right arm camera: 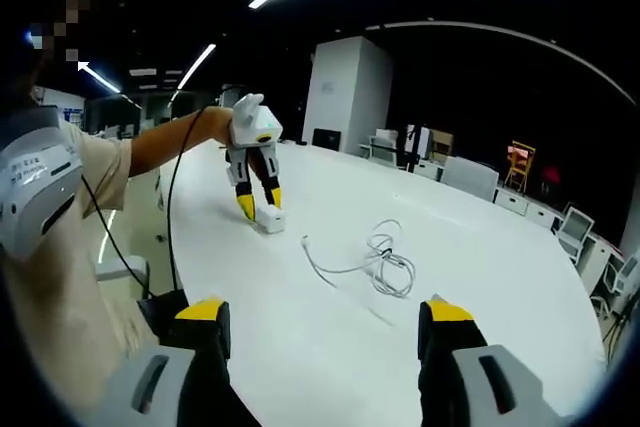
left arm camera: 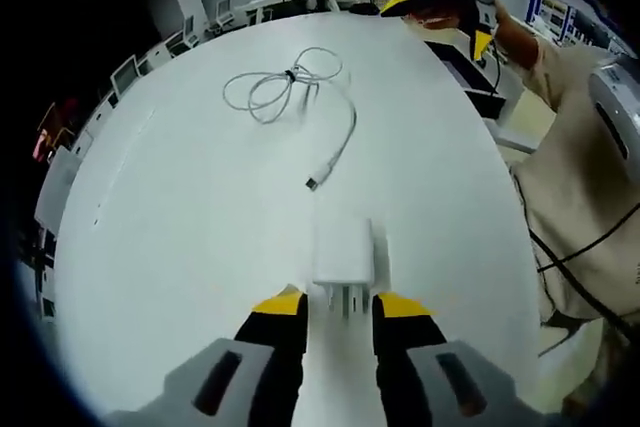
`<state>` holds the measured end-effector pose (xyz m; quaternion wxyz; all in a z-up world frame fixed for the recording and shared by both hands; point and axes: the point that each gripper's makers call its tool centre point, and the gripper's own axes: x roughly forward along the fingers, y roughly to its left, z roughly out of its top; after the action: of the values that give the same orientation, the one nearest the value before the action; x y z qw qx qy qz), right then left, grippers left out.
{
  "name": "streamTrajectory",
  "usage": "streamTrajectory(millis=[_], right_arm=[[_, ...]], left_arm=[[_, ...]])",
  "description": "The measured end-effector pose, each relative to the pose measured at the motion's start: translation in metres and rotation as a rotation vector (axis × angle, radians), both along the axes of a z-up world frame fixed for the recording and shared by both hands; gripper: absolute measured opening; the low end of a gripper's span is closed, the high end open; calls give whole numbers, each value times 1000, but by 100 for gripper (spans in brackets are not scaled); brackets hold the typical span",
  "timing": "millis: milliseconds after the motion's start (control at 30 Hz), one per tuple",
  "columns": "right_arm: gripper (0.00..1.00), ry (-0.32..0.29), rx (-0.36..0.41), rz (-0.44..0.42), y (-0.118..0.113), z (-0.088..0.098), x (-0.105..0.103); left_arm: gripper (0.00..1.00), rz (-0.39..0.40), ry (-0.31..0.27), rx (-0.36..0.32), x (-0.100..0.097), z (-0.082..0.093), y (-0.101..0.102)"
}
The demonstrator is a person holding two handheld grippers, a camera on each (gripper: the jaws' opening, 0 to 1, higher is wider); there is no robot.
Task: Plug the desk Type‑C cable into the charger adapter.
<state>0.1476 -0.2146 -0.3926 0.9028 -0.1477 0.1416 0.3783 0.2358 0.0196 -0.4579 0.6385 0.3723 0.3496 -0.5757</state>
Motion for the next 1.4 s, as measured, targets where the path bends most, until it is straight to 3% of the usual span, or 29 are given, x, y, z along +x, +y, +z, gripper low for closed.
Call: streamTrajectory(millis=[767, 967, 1067, 1400], right_arm=[[77, 1, 2, -18, -11, -2, -2], [77, 1, -2, -15, -10, -3, -2], [77, 3, -4, -14, -10, -4, -2], [75, 8, -5, -1, -2, -3, 2]], left_arm=[[18, -14, 22, 101, -1, -5, -3], [17, -9, 36, 125, -2, -6, -3], [12, -17, 52, 131, -5, -6, -3], [11, -43, 54, 147, -6, -6, -3]])
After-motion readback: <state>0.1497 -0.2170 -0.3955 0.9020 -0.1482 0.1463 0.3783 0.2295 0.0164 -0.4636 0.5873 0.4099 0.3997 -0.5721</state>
